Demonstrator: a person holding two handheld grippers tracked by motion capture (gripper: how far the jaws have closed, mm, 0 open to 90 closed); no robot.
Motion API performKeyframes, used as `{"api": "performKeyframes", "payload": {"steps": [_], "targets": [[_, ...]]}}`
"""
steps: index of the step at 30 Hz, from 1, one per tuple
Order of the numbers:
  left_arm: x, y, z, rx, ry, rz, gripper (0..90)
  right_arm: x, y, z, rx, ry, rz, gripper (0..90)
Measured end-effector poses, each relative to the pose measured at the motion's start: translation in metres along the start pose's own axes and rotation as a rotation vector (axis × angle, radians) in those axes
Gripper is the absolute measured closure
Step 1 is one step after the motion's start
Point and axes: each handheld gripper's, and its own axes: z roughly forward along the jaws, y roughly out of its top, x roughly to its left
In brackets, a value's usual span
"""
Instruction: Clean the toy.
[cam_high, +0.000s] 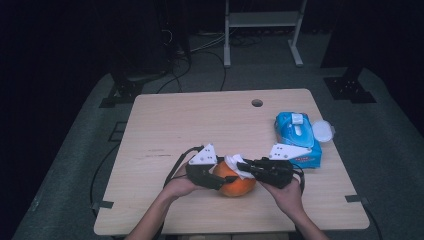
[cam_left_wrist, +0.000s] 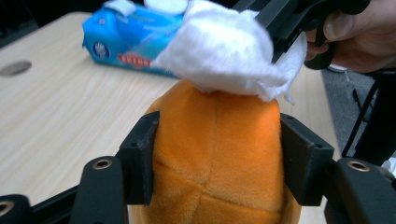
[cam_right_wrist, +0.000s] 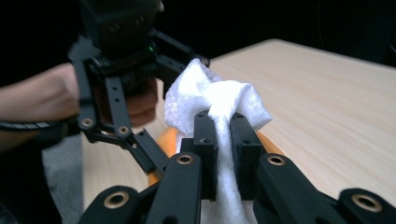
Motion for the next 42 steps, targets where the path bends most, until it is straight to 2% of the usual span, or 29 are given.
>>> {"api": "performKeyframes", "payload": {"steps": [2, 5, 8, 11, 13, 16, 19, 21, 23, 25, 28, 30, 33, 36, 38, 40, 42], "targets": [[0.002, -0.002, 0.005, -0.015, -0.006, -0.043, 28.8, -0.004, -0.006, 0.003, 0.024, -0.019, -0.001, 82.4], [0.006, -0.002, 0.004, -0.045, -0.009, -0.06, 19.4, -0.011, -0.01, 0.002, 0.027, -0.033, 0.013, 82.4], [0.011, -0.007, 0.001, -0.069, -0.026, -0.062, 14.9, -0.013, -0.011, -0.001, 0.028, -0.053, 0.009, 82.3], [0.016, -0.016, -0.002, -0.086, -0.058, -0.062, 13.6, -0.017, -0.012, -0.003, 0.022, -0.07, 0.021, 82.3], [0.021, -0.022, -0.002, -0.08, -0.071, -0.059, 12.1, -0.02, -0.013, -0.005, 0.018, -0.078, 0.032, 82.3], [0.025, -0.032, 0.003, -0.063, -0.093, -0.066, 10.6, -0.025, -0.015, -0.009, 0.014, -0.092, 0.049, 82.3], [0.024, -0.035, 0.011, -0.064, -0.097, -0.071, 9.3, -0.027, -0.016, -0.009, 0.007, -0.087, 0.061, 82.3], [0.022, -0.033, 0.012, -0.068, -0.095, -0.057, 12.6, -0.026, -0.015, -0.009, 0.01, -0.09, 0.062, 82.2], [0.02, -0.03, 0.009, -0.067, -0.083, -0.055, 25.8, -0.027, -0.015, -0.011, 0.0, -0.086, 0.07, 82.3], [0.018, -0.024, 0.004, -0.066, -0.079, -0.039, 33.3, -0.027, -0.013, -0.014, -0.021, -0.077, 0.079, 82.3], [0.016, -0.013, -0.01, -0.11, -0.091, -0.039, 35.4, -0.024, -0.009, -0.018, -0.057, -0.061, 0.078, 82.3], [0.015, -0.006, -0.02, -0.137, -0.088, -0.03, 35.6, -0.024, -0.006, -0.021, -0.09, -0.038, 0.095, 82.3], [0.015, -0.002, -0.027, -0.122, -0.085, -0.013, 35.6, -0.022, -0.004, -0.02, -0.095, -0.026, 0.098, 82.2], [0.02, -0.011, -0.021, -0.079, -0.091, -0.051, 35.5, -0.024, -0.01, -0.013, -0.055, -0.036, 0.104, 82.3], [0.022, -0.019, -0.013, -0.03, -0.073, -0.071, 34.9, -0.026, -0.016, -0.007, -0.017, -0.05, 0.118, 82.3], [0.026, -0.025, -0.009, -0.053, -0.079, -0.119, 33.6, -0.026, -0.019, -0.004, 0.001, -0.058, 0.121, 82.3], [0.028, -0.025, -0.008, -0.051, -0.063, -0.131, 32.8, -0.025, -0.017, -0.005, -0.005, -0.066, 0.107, 82.3]]}}
